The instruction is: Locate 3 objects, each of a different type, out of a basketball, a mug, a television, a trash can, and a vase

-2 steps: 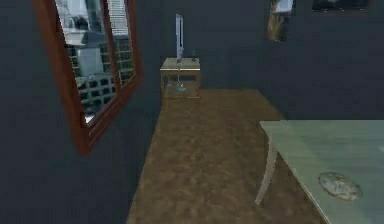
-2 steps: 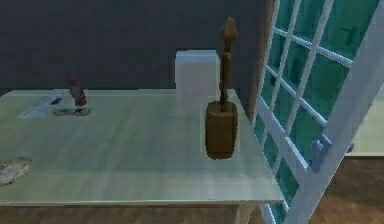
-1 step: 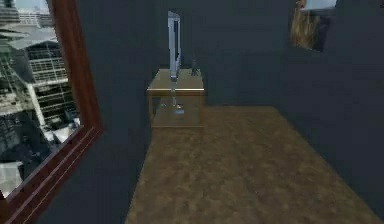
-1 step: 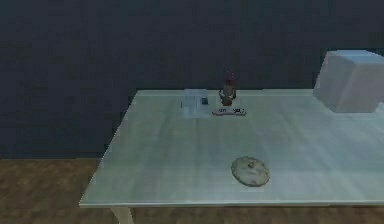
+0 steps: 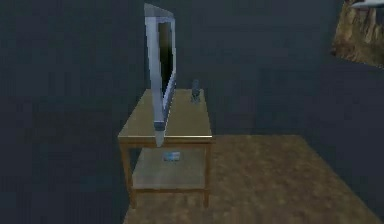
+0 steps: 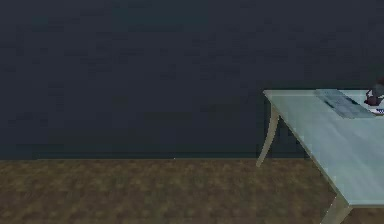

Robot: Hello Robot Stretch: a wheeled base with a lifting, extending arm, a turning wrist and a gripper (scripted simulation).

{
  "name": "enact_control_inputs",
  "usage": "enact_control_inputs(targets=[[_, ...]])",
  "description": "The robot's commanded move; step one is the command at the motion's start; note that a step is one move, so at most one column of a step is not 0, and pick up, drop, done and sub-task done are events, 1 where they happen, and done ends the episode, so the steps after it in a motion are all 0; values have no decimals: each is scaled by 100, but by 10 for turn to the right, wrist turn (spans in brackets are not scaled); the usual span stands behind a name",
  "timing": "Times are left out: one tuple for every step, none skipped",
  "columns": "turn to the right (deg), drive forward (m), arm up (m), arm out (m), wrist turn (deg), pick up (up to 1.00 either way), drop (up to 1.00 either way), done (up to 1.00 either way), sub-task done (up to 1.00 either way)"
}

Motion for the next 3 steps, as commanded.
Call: enact_control_inputs(targets=[[-30, 0, 0, 0, 0, 0, 0, 0, 0], [0, 40, 0, 0, 0, 0, 0, 0, 0], [0, 0, 0, 0, 0, 0, 0, 100, 0]])
